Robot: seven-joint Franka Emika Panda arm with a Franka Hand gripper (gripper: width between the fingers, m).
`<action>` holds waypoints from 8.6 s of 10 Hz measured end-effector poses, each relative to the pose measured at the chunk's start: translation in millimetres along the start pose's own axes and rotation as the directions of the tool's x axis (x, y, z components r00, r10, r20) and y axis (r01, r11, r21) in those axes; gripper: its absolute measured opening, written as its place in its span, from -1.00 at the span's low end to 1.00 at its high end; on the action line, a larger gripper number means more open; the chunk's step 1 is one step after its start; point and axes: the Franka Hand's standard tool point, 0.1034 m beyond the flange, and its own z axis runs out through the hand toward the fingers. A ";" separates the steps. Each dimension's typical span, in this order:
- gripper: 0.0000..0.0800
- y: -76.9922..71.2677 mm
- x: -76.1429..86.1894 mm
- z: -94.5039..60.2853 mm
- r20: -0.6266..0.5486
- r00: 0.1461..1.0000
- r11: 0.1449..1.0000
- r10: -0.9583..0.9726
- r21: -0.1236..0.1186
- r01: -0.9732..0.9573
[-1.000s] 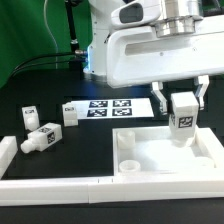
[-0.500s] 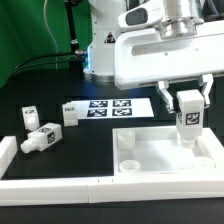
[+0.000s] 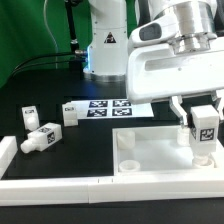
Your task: Assemble one leg
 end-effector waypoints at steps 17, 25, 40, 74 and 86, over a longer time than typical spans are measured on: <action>0.60 -7.4 -12.2 5.9 0.148 0.989 1.000 0.022 0.009 -0.024; 0.33 2.9 -6.9 15.4 0.557 0.820 0.989 0.133 -0.019 -0.148; -0.16 -2.6 -6.6 17.8 0.169 0.096 0.170 0.981 -0.512 -0.842; 0.62 -9.7 -5.1 20.9 0.515 0.847 0.991 0.132 -0.056 -0.121; -0.28 -6.0 -9.7 22.5 0.147 0.125 0.182 0.981 -0.498 -0.848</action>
Offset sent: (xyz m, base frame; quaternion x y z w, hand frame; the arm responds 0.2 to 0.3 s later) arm -0.0052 0.0087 -0.0104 -0.0051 0.0192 0.0068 0.9998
